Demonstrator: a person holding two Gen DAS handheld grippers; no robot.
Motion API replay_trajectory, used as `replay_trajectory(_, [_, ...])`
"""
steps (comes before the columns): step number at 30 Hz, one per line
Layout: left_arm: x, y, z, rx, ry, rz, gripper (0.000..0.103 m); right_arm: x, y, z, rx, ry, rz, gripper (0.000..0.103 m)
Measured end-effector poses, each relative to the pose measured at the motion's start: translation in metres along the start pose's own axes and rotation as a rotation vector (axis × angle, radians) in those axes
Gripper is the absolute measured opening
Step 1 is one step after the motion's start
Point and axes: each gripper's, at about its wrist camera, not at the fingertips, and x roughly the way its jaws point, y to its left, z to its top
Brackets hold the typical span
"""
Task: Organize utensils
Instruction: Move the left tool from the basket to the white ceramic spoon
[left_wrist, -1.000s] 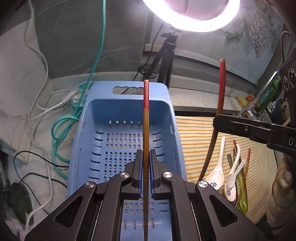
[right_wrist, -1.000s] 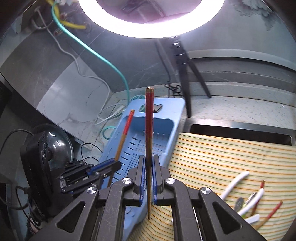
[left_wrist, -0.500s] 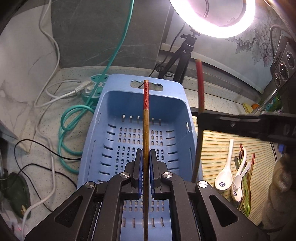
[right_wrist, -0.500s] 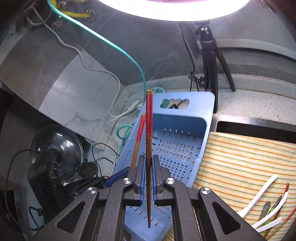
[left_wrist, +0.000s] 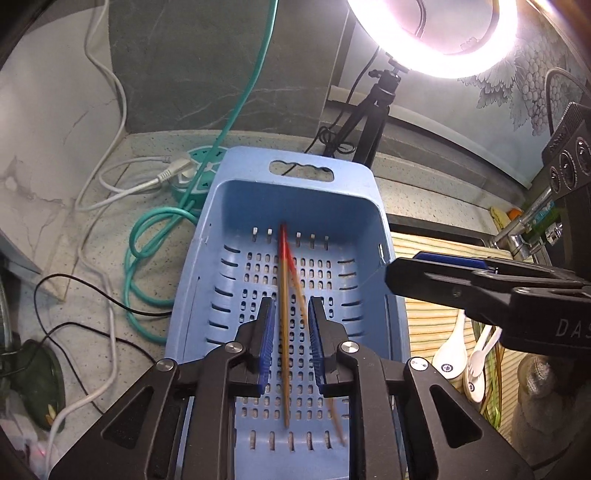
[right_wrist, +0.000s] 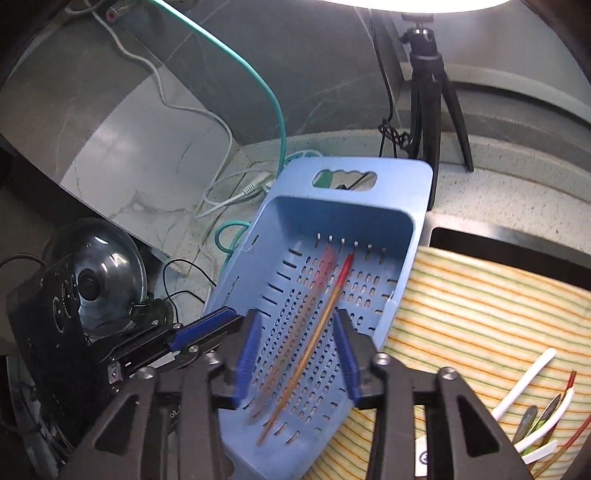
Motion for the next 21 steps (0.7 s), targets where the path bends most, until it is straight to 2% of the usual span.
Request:
replay_trajectory(9, [-0.016, -0.012, -0.002, -0.006, -0.032, -0.018, 0.017, -0.033, -0.026, -0.008, -0.045, -0.028, -0.001, 0.042])
replay_trajectory(15, [-0.019, -0.041, -0.012, 0.032, -0.039, -0.047, 0.017, -0.069, -0.068, -0.018, 0.008, -0.117, 0.017, 0.042])
replay_trajectory(21, [-0.019, -0.078, -0.027, 0.093, -0.037, -0.104, 0.017, -0.091, -0.104, -0.021, 0.035, -0.087, -0.026, 0.042])
